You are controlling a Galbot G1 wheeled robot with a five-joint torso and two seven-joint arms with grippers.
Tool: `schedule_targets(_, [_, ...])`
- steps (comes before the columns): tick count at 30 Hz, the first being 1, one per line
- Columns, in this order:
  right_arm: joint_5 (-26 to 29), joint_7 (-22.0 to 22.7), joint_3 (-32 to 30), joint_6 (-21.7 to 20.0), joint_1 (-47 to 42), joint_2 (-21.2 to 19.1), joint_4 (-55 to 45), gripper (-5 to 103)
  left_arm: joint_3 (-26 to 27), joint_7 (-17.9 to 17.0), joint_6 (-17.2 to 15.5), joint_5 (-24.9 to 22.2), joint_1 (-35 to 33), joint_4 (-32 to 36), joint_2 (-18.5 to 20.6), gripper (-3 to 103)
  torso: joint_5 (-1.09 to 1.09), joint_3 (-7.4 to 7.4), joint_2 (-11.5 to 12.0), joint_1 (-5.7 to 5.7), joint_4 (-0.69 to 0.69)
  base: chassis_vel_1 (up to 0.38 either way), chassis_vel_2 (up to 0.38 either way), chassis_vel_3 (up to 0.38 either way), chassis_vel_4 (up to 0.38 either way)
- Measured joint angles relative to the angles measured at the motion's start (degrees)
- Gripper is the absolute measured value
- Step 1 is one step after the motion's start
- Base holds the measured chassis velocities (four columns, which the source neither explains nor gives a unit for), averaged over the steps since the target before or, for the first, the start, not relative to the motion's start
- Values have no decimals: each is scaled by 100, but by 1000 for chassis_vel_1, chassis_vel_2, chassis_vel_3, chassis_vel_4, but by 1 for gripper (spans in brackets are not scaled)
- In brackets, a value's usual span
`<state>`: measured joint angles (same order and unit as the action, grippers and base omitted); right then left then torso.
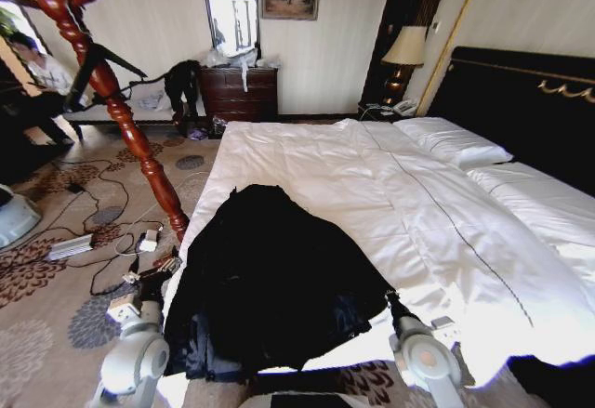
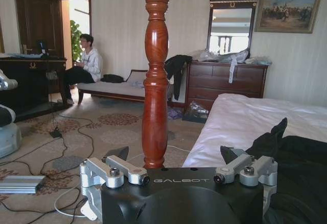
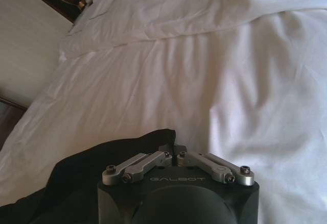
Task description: Pick up the clothes from the bed and hang them on the clothes hanger.
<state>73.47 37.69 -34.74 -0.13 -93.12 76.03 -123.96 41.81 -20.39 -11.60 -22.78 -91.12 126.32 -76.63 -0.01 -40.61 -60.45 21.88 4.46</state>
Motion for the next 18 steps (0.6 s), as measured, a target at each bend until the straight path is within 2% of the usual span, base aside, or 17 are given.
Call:
schedule_targets(7, [-369,-575,40,305,-268,-99,-264,0,23,-44,0,-45,16,3,-6,100,1,0,0,0,1,0,0,0,0])
schedule_targets(8, [-619,-838,64,439,-362,-131,-374,0,30,-48,0,-61,19,12,-6,100,1,0,0,0,1,0,0,0,0])
schedule_targets(10, [-1500,-1942,191,982,-657,-289,-605,0,58,-61,-2,-98,27,33,-6,100,0,0,0,0,1,0,0,0,0])
schedule_targets(11, [-1500,-1942,191,982,-657,-289,-605,0,58,-61,-2,-98,27,33,-6,100,0,0,0,0,1,0,0,0,0])
schedule_targets(12, [-1902,-2481,303,1234,-804,-401,-686,0,68,-67,-4,-115,30,35,-5,100,-1,0,-1,0,1,0,0,0,0])
schedule_targets(14, [-2319,-3078,560,1496,-970,-636,-754,0,69,-75,-5,-129,32,36,-14,100,0,0,0,0,1,0,0,0,0])
schedule_targets(15, [-2427,-3326,730,1598,-1027,-781,-758,0,69,-78,-5,-131,32,41,-25,100,-1,0,0,0,0,0,0,0,0])
schedule_targets(16, [-2427,-3326,730,1598,-1027,-781,-758,0,69,-78,-5,-131,32,41,-25,100,-1,0,0,0,0,0,0,0,0])
schedule_targets(18, [-2579,-3608,1018,1716,-1094,-1001,-695,0,66,-81,-8,-134,29,64,-36,100,0,0,0,0,0,0,0,0,0])
